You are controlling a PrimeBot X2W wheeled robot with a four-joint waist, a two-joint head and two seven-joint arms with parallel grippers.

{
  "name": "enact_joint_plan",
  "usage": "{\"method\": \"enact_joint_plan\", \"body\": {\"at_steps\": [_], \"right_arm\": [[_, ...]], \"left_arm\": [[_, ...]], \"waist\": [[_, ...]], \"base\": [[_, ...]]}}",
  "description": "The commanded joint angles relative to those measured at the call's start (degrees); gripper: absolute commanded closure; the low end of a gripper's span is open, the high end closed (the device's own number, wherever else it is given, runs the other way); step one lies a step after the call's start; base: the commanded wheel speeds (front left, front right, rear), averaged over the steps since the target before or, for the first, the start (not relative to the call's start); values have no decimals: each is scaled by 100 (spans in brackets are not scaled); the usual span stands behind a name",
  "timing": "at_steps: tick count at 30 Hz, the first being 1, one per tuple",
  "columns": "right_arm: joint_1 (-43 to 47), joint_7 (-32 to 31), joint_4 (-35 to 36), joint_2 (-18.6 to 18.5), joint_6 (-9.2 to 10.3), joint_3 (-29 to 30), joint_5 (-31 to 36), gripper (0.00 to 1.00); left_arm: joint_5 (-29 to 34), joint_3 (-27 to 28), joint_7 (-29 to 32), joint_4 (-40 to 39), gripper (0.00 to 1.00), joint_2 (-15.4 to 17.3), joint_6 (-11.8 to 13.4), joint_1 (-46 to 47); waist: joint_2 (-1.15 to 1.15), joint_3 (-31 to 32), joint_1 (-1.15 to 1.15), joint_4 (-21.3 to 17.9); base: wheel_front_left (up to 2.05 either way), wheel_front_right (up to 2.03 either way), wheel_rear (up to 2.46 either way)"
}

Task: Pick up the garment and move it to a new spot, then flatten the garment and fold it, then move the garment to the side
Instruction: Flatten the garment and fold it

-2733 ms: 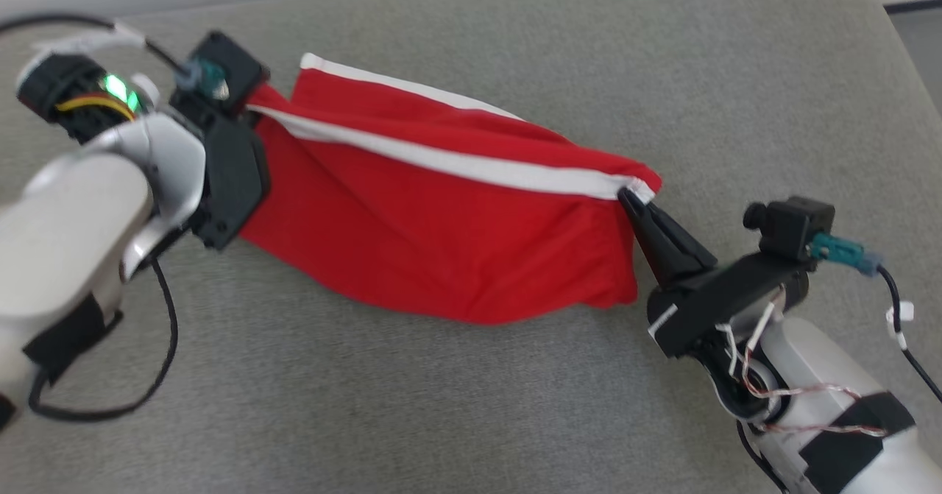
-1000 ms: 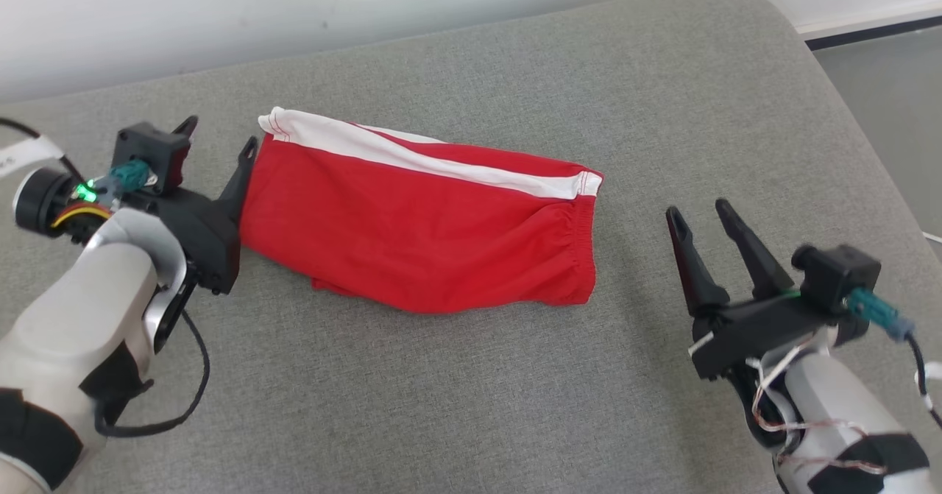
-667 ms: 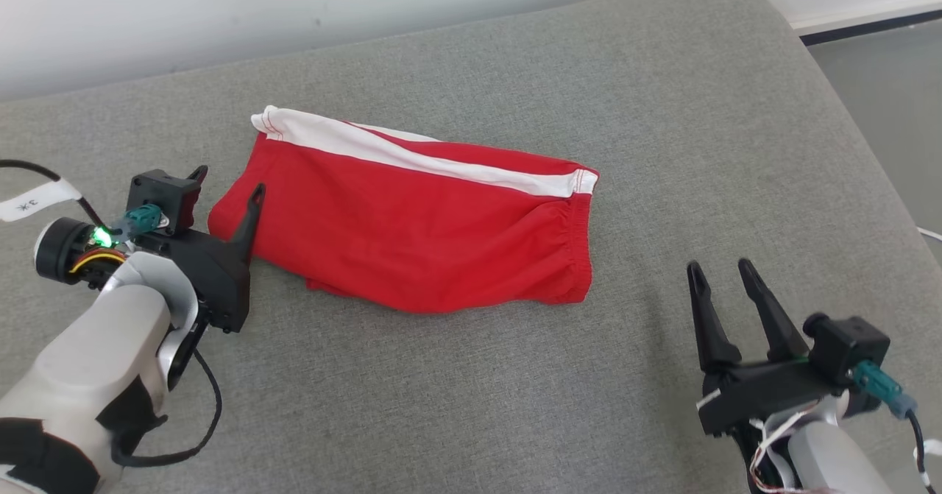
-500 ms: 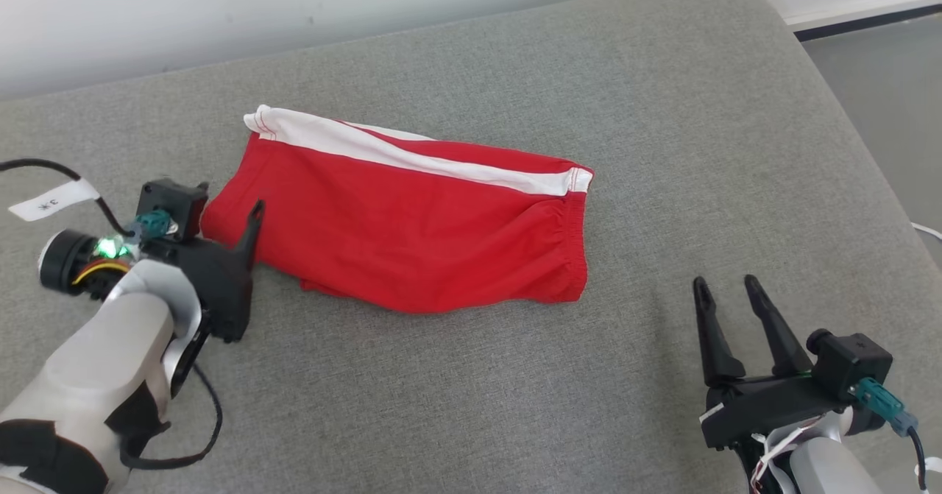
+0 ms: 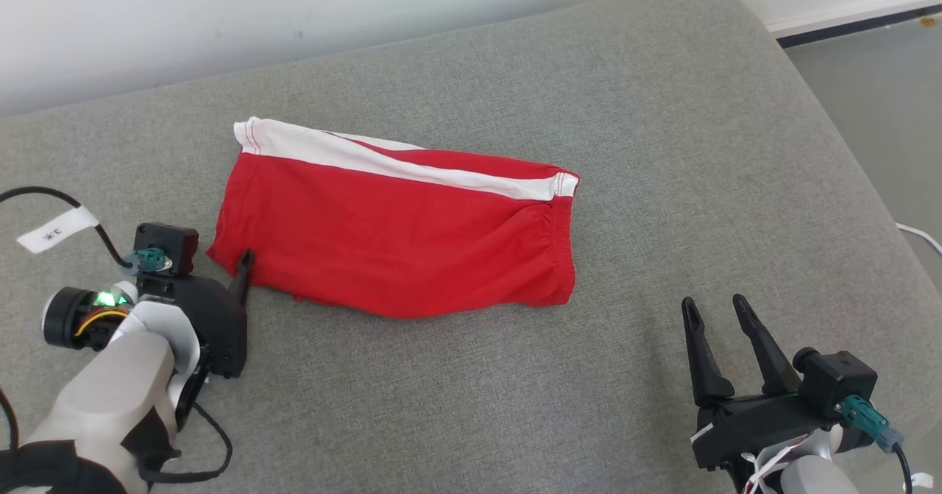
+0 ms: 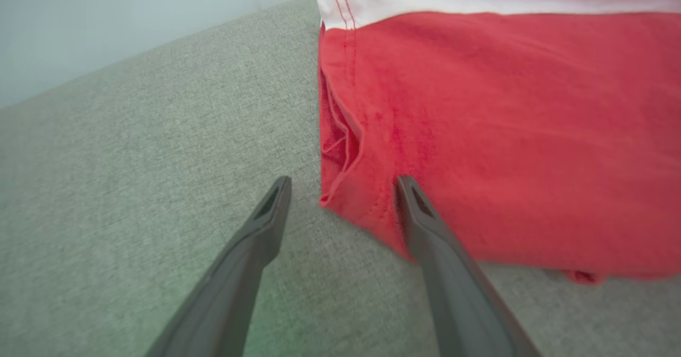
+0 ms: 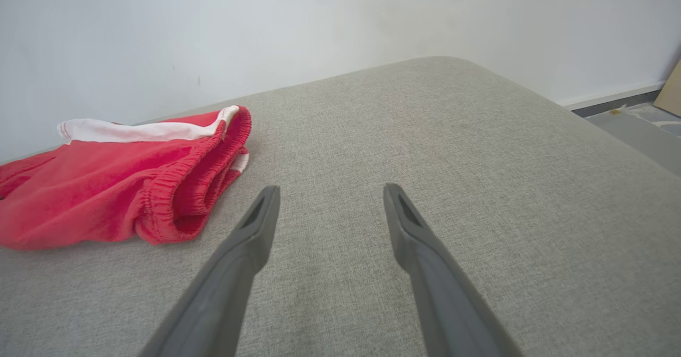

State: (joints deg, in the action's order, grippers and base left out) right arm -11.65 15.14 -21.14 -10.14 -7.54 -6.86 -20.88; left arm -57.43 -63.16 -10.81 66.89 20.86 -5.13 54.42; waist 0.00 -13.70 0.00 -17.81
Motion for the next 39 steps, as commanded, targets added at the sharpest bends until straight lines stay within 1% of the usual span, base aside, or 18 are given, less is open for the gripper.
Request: {"method": "enact_joint_plan", "body": {"at_steps": [1,2,3,4,10,14,19,21,25,31,34,39], "right_arm": [[15,4,-13,-29,12,-32,9,0],[5,5,-16,-46,11,-48,4,0],[-3,4,-19,-54,11,-61,4,0],[-7,4,-19,-57,11,-69,1,0],[25,4,-75,-80,12,-151,10,0],[118,5,-101,-74,11,-156,12,0],[282,4,-136,-21,12,-125,3,0],[383,4,-150,3,11,-101,19,0],[540,4,-161,60,12,-10,59,0],[744,5,-169,114,11,111,115,0],[788,4,-167,138,12,157,115,0],[916,4,-173,157,11,251,122,0]], "left_arm": [[-81,1,-55,62,1,-67,-46,-99],[-116,19,-82,71,26,-106,-80,-115],[-133,39,-126,77,55,-137,-95,-122],[-113,39,-156,80,100,-164,-121,-116],[-84,-8,-281,198,100,-327,-186,-179],[-120,21,-341,252,100,-328,-188,-247],[-117,90,-424,193,100,-420,-189,-481],[-135,170,-435,126,100,-476,-142,-603],[6,552,-437,-440,100,-490,109,-922],[456,1222,-436,-1592,100,-364,595,-1735],[682,1403,-436,-2073,100,-356,770,-2197],[876,1693,-437,-2796,100,-337,1039,-2785]], "waist": [[0,15,0,0],[0,23,0,3],[0,29,0,5],[0,37,0,10],[0,171,0,38],[0,316,0,75],[0,631,0,236],[0,763,0,307],[0,988,0,483],[0,1147,0,745],[0,1164,0,821],[0,1177,0,904]], "base": [[0,0,0],[0,0,0],[0,0,0],[0,0,0],[0,0,0],[0,0,0],[0,0,0],[0,0,0],[0,0,0],[0,0,0],[0,0,0],[0,0,0]]}}
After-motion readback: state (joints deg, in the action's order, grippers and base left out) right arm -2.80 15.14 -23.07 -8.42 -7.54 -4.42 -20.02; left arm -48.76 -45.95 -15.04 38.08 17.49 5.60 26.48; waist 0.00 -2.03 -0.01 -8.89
